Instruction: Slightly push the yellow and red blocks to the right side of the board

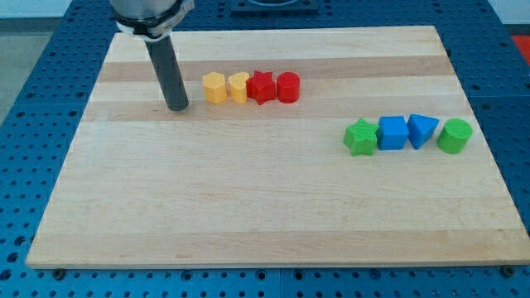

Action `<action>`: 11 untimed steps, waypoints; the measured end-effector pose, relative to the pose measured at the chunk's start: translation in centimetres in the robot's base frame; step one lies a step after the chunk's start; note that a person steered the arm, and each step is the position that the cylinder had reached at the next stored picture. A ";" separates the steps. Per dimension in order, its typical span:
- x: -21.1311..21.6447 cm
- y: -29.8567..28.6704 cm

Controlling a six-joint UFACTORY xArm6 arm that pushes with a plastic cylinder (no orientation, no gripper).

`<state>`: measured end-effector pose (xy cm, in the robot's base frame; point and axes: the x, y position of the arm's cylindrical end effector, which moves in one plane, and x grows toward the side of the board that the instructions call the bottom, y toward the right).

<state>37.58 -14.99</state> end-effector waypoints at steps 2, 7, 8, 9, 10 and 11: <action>-0.3 4.1; -2.5 5.7; -2.5 7.1; -2.8 8.2; -2.8 8.2; -2.7 6.8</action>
